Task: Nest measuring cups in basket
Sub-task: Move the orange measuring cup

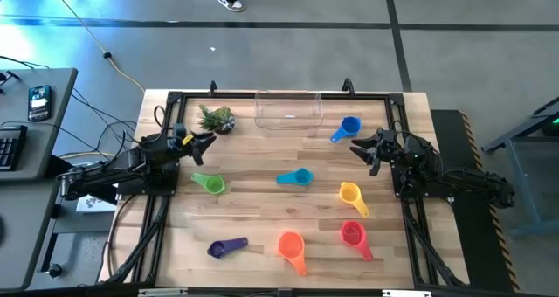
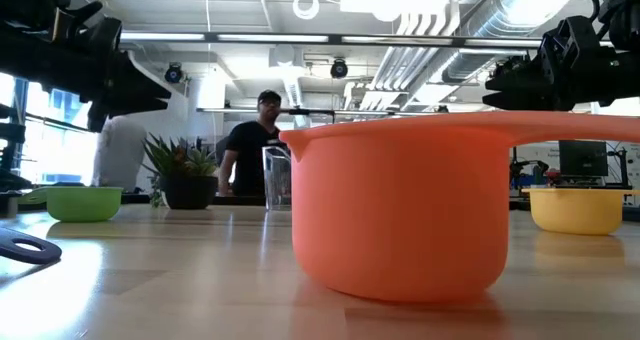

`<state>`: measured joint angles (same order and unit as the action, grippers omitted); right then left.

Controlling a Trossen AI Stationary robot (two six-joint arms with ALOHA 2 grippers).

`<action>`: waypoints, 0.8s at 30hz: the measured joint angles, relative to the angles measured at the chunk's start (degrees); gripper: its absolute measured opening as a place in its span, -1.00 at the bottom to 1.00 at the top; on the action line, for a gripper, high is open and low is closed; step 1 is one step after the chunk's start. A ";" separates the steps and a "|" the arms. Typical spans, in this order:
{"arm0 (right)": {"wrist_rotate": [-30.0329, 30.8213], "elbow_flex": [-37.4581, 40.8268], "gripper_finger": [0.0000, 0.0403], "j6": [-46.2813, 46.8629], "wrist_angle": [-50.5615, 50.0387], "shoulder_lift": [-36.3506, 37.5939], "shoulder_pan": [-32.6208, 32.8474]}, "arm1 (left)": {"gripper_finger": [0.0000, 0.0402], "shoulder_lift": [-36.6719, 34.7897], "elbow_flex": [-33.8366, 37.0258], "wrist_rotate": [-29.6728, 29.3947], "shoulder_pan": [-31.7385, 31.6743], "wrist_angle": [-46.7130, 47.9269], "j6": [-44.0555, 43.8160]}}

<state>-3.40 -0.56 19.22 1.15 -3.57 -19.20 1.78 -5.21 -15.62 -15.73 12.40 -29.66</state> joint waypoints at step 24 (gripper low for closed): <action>-0.04 0.00 -0.28 5.09 0.12 0.01 -0.01 | -0.48 0.00 0.00 0.38 0.00 -1.58 -9.17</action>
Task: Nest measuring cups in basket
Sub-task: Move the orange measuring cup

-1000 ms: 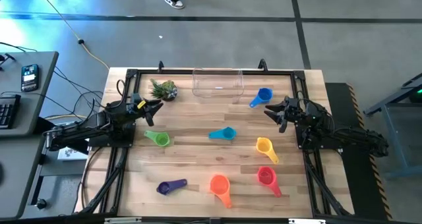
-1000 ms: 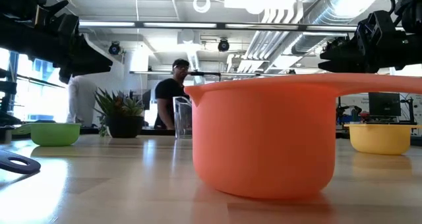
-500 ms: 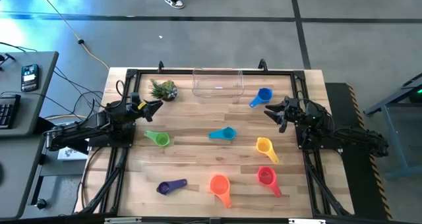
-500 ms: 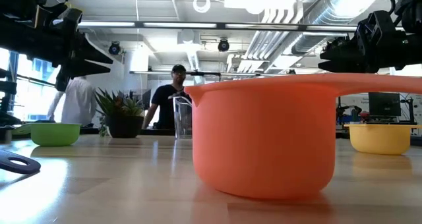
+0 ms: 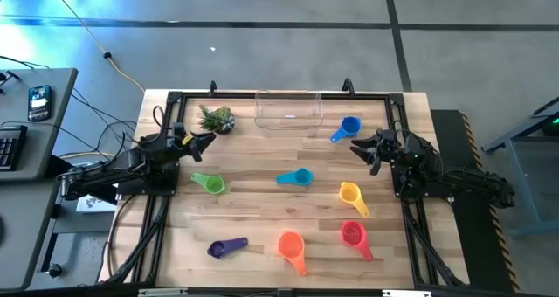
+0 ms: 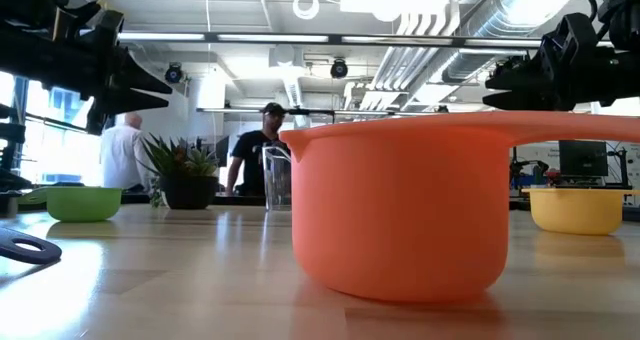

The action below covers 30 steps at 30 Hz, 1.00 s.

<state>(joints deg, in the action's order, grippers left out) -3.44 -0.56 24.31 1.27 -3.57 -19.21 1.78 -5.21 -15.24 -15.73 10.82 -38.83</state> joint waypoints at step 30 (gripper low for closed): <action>0.01 -29.97 -0.28 0.02 -28.97 -3.58 0.01 | -0.48 20.07 -23.16 16.81 0.02 -10.34 -1.55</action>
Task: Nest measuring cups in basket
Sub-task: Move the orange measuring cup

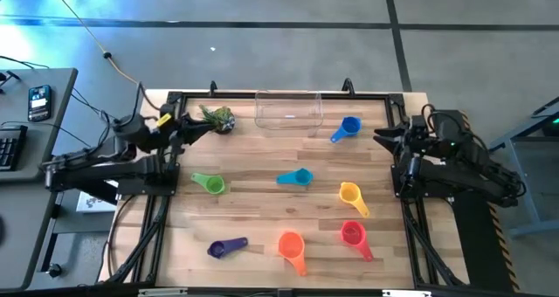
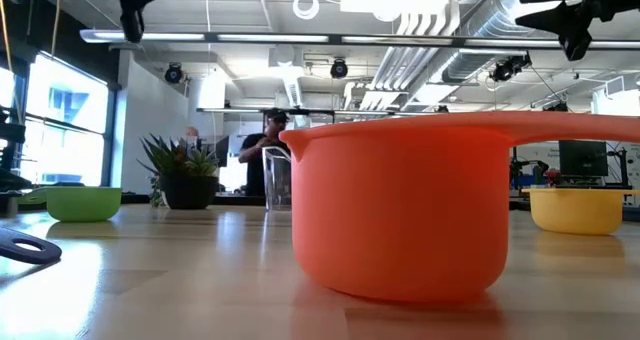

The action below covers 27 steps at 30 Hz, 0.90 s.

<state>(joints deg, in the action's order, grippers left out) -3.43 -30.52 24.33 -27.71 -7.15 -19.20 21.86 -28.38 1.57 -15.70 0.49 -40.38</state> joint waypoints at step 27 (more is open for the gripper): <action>0.01 -0.18 -0.28 2.84 -9.55 -0.04 0.00 | -0.48 40.29 -25.14 -5.13 22.28 19.62 -13.11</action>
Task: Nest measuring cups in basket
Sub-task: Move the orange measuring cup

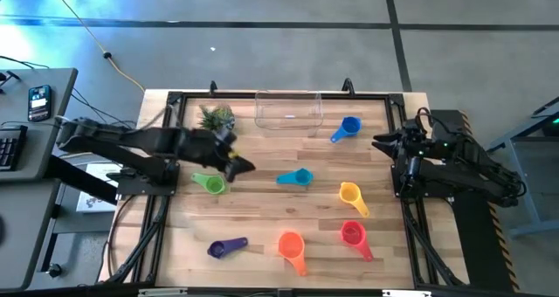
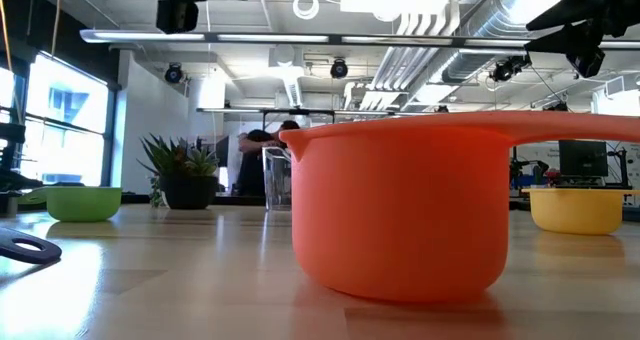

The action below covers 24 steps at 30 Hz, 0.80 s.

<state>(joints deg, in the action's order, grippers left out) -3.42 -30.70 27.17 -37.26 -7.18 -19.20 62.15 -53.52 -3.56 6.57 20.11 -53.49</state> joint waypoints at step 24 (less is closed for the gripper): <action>0.51 0.00 -0.28 2.97 -0.79 0.02 0.00 | -0.48 22.21 -13.37 -2.33 13.95 -5.76 -11.94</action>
<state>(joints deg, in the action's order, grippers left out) -2.91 -30.70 30.14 -38.05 -7.16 -19.20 84.36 -66.89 -5.89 20.53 14.35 -65.43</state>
